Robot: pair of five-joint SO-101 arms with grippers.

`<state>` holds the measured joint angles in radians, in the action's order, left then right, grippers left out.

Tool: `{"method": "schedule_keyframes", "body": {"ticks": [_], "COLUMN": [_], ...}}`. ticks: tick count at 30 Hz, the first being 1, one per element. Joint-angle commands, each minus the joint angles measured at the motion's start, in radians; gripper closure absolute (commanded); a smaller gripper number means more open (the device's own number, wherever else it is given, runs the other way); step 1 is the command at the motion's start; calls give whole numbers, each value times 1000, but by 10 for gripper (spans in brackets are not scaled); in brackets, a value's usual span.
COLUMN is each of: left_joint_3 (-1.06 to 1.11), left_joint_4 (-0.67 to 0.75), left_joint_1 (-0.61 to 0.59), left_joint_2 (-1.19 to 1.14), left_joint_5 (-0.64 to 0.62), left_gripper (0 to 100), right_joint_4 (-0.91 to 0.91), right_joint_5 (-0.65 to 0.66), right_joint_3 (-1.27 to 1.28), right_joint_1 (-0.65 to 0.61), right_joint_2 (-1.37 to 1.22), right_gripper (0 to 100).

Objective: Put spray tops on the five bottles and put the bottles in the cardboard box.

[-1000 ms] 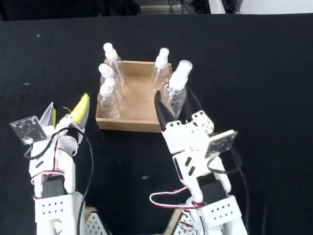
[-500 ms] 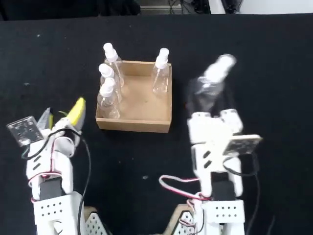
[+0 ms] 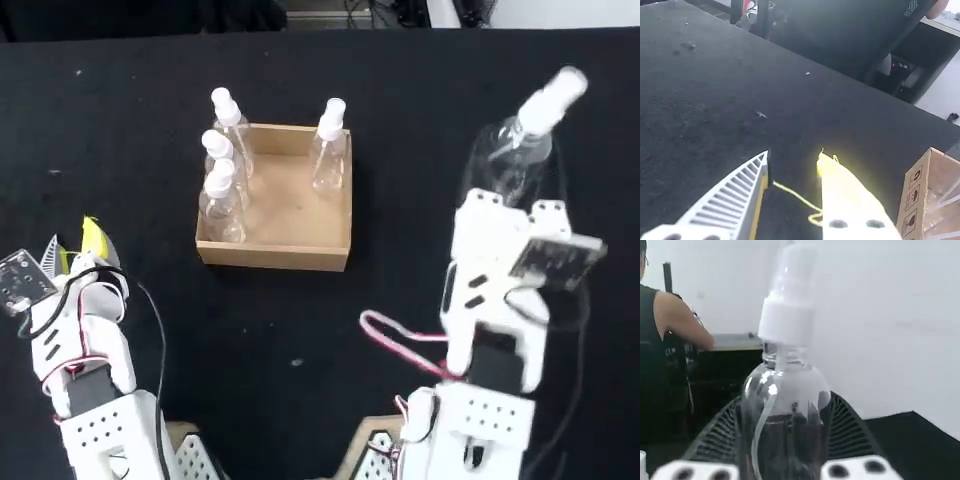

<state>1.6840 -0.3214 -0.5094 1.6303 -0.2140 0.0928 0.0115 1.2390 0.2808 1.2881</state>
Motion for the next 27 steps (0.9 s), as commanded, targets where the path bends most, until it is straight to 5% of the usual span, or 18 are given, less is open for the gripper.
{"method": "schedule_keyframes", "body": {"ticks": [1,11,22,27], "left_joint_3": [24,24,24,24], "left_joint_4": [-9,-9,-11,-11], "left_joint_1": [-8,-8,-8,-8], "left_joint_2": [12,12,11,11], "left_joint_5": [9,9,9,9], "left_gripper": [945,945,944,944], "right_joint_4": [-63,-913,-1208,-1479], "right_joint_5": [8,9,2,0], "right_joint_3": [-70,216,133,117], "right_joint_1": [68,186,308,334], "right_joint_2": [-206,-631,-1121,-1357], "right_gripper": [987,988,988,988]}}
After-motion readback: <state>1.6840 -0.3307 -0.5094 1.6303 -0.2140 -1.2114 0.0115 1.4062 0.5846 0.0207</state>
